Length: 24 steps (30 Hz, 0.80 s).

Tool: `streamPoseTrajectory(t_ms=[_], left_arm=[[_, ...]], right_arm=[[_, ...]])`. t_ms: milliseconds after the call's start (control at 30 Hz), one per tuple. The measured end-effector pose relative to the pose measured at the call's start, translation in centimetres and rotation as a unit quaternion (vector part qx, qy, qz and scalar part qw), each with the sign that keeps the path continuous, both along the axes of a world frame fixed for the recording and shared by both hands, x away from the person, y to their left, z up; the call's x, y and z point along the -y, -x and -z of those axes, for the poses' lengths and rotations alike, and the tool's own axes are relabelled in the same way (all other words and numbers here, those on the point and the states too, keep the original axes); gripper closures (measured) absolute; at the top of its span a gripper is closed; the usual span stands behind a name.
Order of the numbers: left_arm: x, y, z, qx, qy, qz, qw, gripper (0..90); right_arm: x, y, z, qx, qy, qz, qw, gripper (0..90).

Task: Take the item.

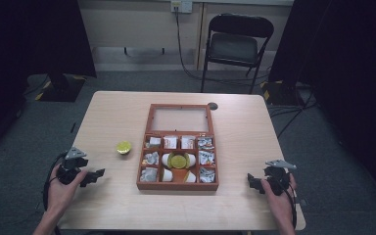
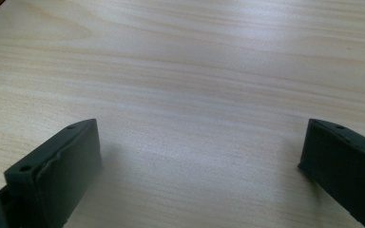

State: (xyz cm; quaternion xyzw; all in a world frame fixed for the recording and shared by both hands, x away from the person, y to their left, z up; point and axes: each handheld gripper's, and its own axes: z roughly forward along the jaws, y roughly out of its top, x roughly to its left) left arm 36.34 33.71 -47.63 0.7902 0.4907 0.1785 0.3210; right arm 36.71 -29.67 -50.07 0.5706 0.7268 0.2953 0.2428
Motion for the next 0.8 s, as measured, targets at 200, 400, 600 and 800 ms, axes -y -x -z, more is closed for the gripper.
streamPoseTrajectory(t_ms=[200, 400, 600, 800], left_arm=[[0.7, 0.2, 1.0, -0.006, -0.036, -0.002, 0.9993, 19.9], [0.1, 0.0, 2.0, 0.0, -0.007, -0.036, 0.9993, 15.2], [0.0, 0.3, 2.8, 0.037, 0.008, -0.044, 0.9983, 12.2], [0.0, 0.2, 2.8, 0.033, 0.006, -0.053, 0.998, 8.7]], right_arm=[[0.0, 0.0, 0.0, 0.0, 0.0, 0.0, 1.0, 0.0], [0.0, 0.0, 0.0, 0.0, 0.0, 0.0, 1.0, 0.0], [0.0, 0.0, 0.0, 0.0, 0.0, 0.001, 1.0, 0.0], [0.0, 0.0, 0.0, 0.0, 0.0, 0.001, 1.0, 0.0]])
